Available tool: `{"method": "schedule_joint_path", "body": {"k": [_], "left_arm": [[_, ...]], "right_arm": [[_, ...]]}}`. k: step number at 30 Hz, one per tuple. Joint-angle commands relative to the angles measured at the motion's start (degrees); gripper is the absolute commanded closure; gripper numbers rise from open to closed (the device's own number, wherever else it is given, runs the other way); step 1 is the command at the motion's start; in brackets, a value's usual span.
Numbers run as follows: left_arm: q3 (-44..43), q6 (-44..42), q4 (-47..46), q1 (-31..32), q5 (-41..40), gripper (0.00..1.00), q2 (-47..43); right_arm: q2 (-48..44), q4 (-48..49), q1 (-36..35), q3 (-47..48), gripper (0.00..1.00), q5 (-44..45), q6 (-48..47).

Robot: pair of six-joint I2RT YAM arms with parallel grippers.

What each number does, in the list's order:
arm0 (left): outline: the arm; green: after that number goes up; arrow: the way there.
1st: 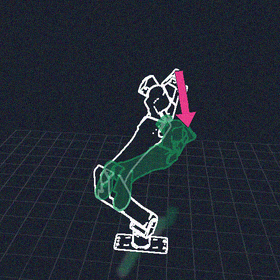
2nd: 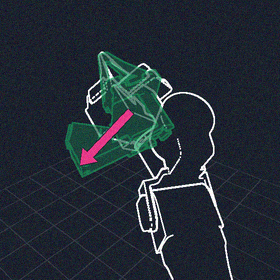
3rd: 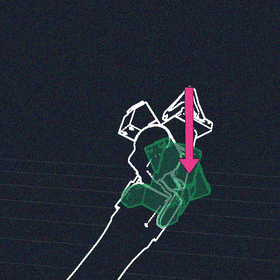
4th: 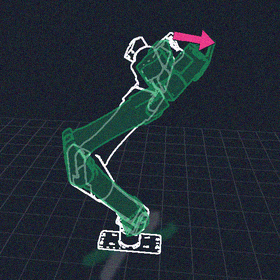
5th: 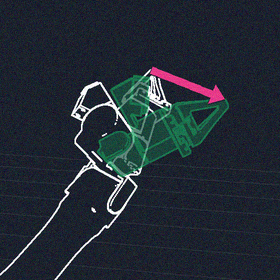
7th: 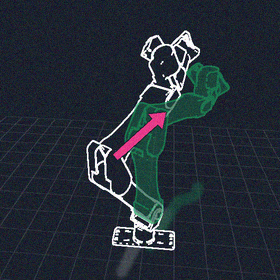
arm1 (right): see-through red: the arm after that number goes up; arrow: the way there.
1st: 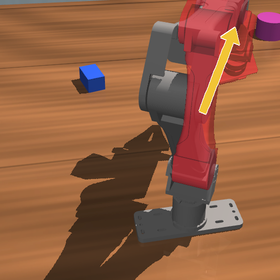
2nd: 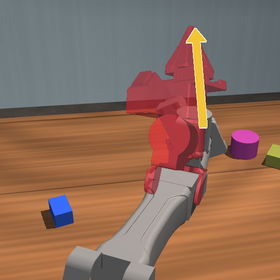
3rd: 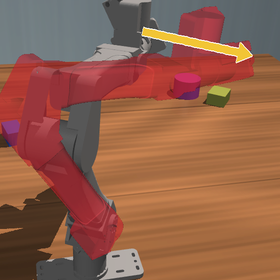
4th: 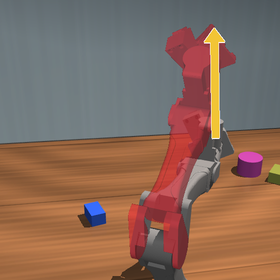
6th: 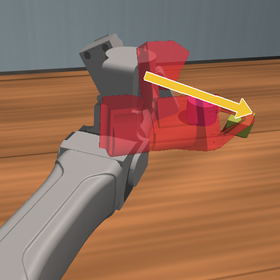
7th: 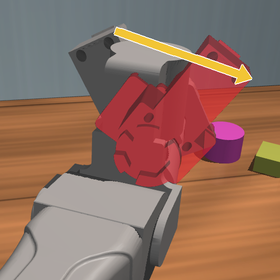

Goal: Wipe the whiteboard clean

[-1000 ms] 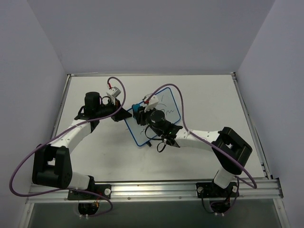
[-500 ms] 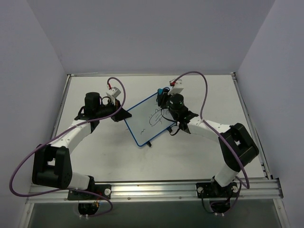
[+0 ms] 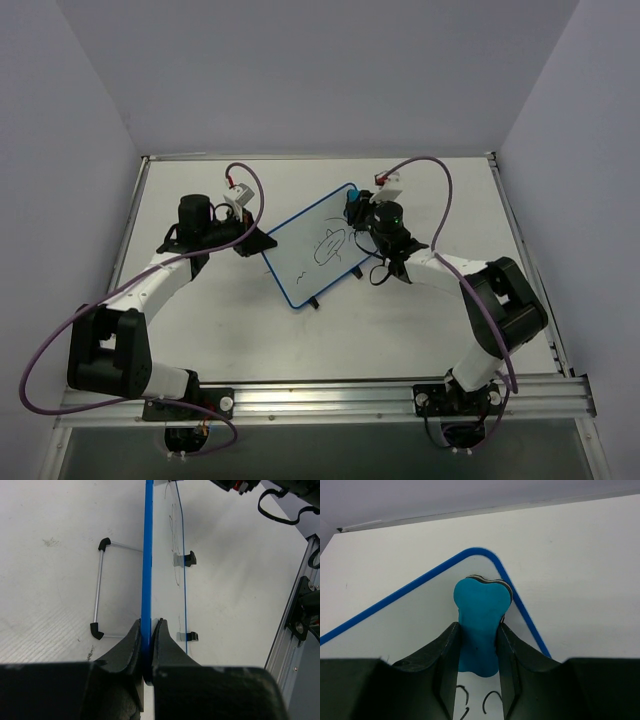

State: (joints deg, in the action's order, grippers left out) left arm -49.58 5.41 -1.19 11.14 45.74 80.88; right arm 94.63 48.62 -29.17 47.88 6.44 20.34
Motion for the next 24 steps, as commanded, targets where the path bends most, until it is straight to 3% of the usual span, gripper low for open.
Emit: {"method": "schedule_joint_path", "body": {"k": [1,5,12,17,24], "left_arm": [[1.51,-16.48,1.1,0.99,-8.38,0.98,0.15],[1.51,-16.48,1.1,0.99,-8.38,0.98,-0.11],[1.68,-16.4,1.1,1.34,-8.91,0.98,-0.73],[1.68,-16.48,1.1,1.34,-8.91,0.98,-0.9],[1.77,-16.48,1.1,1.43,-8.82,0.98,-1.08]], "right_arm": [[0.12,-1.78,-6.14,-3.4,1.0,-5.47,-0.3],[-0.67,-2.12,-12.12,-2.18,1.0,-3.19,-1.44],[-0.32,-3.7,-13.72,-0.42,1.0,-2.66,-1.18],[0.64,-5.38,-10.74,-2.61,1.0,2.34,2.15],[-1.29,-4.85,-4.24,-10.69,1.0,2.35,9.28]]}}
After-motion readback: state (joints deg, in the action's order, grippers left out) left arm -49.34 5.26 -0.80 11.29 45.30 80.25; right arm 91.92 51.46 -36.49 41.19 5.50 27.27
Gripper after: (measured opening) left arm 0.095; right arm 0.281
